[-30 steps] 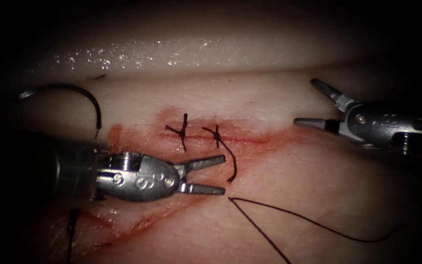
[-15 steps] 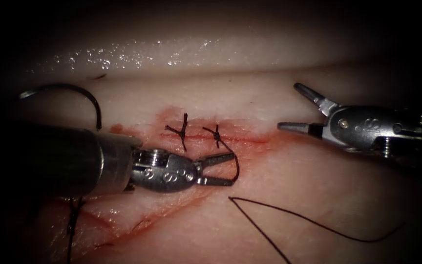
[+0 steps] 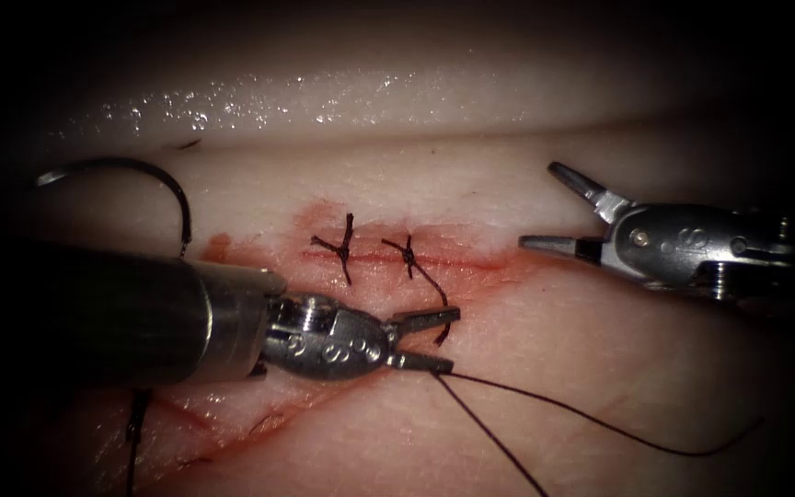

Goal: Wound Closure

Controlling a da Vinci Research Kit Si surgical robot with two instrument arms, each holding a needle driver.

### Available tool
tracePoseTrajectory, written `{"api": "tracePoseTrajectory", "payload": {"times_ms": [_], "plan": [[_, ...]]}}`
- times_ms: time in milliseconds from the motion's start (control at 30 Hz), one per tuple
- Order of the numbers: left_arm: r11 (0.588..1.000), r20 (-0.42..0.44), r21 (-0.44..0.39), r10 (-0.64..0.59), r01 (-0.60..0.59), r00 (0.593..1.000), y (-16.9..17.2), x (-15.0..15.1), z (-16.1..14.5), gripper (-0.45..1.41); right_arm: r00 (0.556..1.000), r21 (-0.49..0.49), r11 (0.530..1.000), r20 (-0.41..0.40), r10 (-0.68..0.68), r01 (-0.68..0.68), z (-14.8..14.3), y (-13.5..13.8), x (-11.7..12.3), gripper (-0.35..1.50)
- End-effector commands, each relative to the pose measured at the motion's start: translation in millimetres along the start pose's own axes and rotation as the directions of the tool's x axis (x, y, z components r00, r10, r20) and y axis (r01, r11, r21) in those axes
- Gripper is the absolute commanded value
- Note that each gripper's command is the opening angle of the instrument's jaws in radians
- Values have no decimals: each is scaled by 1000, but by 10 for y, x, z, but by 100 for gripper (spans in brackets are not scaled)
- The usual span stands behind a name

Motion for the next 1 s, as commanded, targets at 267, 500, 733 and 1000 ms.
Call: {"api": "tracePoseTrajectory", "payload": {"times_ms": [267, 500, 733, 1000], "plan": [[1000, 0, 4, 7, -7, 1000, -6, -12, 18, 49, 1000, 3, 1000, -3, -1, 1, 12, -4, 1, 126], [1000, -11, -3, 12, -12, 1000, -5, -5, 25, 32, 1000, 3, 1000, -4, -1, 1, 12, -5, 1, 126], [1000, -19, -10, 23, -23, 1000, -9, -10, 22, -45, 1000, 3, 1000, -5, -3, 3, 12, -7, 1, 124], [1000, -16, -10, 22, -22, 1000, -19, -15, 11, -45, 1000, 12, 1000, -20, 2, -2, 16, -12, 2, 121]]}}
